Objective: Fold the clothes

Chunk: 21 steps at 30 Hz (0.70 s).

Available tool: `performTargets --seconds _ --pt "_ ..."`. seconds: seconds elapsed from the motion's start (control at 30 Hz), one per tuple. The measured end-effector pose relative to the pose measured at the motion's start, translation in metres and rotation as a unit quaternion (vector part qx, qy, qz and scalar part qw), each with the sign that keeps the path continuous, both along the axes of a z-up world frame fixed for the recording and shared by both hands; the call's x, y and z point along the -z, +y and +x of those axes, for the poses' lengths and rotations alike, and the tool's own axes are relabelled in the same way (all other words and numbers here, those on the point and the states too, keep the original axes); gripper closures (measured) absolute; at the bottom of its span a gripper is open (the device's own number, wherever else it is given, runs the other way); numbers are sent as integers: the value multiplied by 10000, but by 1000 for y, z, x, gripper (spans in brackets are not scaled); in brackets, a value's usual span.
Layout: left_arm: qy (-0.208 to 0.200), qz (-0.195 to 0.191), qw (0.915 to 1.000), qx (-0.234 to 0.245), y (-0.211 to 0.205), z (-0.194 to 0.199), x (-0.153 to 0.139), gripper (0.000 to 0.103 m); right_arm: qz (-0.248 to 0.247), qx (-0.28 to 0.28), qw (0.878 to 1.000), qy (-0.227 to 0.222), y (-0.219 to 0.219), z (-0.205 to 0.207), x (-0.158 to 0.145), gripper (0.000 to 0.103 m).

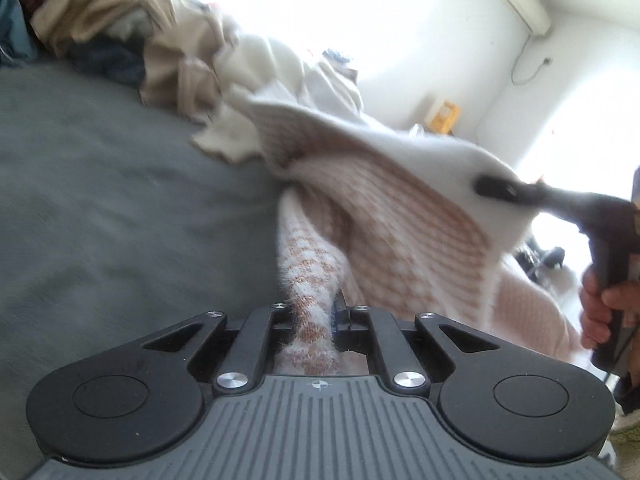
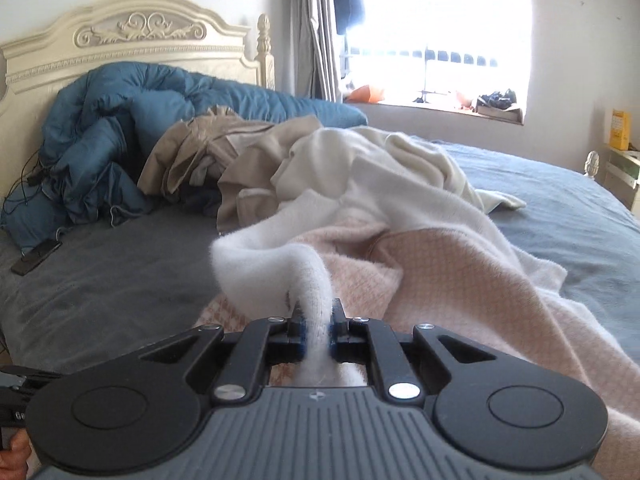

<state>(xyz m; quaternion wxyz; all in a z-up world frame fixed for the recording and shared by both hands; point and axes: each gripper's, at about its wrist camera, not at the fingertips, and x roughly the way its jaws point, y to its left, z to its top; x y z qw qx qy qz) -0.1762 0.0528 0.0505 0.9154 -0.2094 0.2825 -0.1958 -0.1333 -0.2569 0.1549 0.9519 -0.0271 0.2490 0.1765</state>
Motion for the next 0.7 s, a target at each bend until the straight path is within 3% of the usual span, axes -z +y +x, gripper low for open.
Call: performTargets --seconds 0.2,0.4,0.57,0.7 --pt "-437 -184 9955 -823 62 13 -35 97 273 155 9990 -326 -30 -23 -36 92" --pt "-507 -320 9853 -1599 133 44 -55 97 573 230 9972 -410 -46 -44 -53 92" --pt "-346 -508 9743 -2168 193 73 -59 97 818 16 9963 -263 -43 -60 -55 92" --pt "-7 -582 9681 -2438 227 103 -45 97 1133 -241 9933 46 -33 -70 -42 92"
